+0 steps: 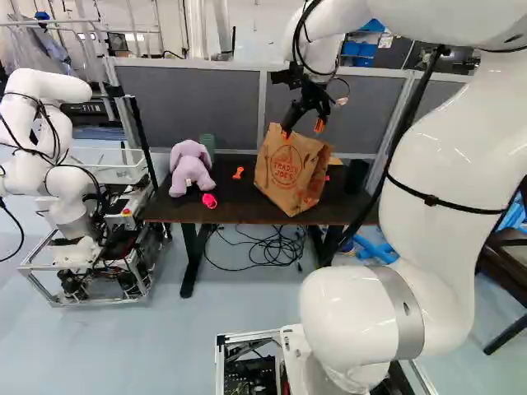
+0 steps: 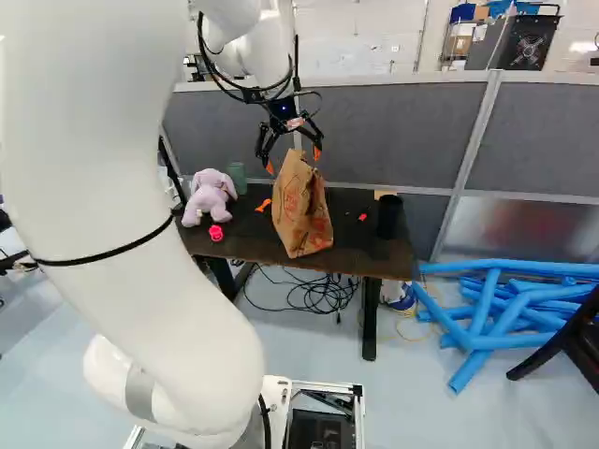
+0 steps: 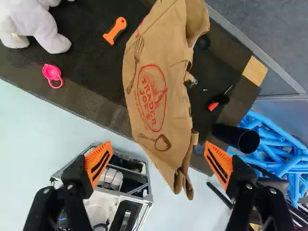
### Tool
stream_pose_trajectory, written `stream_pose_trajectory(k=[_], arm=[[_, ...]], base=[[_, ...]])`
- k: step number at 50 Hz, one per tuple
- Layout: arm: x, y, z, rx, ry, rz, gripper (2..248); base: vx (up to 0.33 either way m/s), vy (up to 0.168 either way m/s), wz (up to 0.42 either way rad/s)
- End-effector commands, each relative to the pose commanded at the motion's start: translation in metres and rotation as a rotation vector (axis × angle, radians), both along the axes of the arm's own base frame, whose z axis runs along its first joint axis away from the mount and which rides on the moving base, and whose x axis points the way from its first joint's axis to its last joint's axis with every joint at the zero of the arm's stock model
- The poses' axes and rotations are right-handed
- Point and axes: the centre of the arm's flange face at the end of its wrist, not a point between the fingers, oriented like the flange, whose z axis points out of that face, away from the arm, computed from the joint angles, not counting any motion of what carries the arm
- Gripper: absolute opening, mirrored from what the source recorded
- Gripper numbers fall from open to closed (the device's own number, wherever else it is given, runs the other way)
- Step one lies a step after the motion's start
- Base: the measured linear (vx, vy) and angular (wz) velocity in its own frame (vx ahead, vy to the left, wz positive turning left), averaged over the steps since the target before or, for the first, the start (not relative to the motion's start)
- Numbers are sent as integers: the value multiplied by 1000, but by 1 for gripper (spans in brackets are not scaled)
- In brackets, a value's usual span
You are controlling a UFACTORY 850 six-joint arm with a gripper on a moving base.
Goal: Pick up the bag on the ground and place it on the table
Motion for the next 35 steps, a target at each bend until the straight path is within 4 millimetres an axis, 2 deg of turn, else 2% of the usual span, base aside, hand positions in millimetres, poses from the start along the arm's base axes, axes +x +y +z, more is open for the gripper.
stream_pose_trajectory(k=[35], arm=[[0,0,0,0,0,0,247]], base=[[-143,-2,-1]])
